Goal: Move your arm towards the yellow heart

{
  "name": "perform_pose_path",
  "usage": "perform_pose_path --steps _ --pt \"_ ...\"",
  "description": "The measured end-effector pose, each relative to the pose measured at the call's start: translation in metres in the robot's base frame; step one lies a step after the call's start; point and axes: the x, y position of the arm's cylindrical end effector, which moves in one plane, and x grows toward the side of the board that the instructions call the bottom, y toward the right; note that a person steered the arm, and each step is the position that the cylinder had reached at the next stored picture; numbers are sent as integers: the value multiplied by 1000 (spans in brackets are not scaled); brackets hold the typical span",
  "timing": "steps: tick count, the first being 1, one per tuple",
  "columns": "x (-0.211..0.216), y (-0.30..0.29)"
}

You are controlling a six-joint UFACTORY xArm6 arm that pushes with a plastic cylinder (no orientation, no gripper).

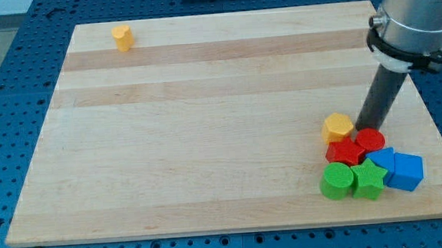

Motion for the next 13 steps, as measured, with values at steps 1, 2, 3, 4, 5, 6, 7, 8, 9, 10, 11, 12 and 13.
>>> perform_pose_path --steps 1,2,3,4,5,6,7,8,9,10,11,12,13 --pt "-17 0" --pt "-36 0" --pt "-38 -13" --pt "-31 -19" --pt "-22 -21" --pt "-11 -21" --pt "-5 -21" --pt "-15 -21" --pt "-23 -23" --pt "-22 -39" --pt "-16 -42" --pt "-10 -42" --pt "-13 -43"
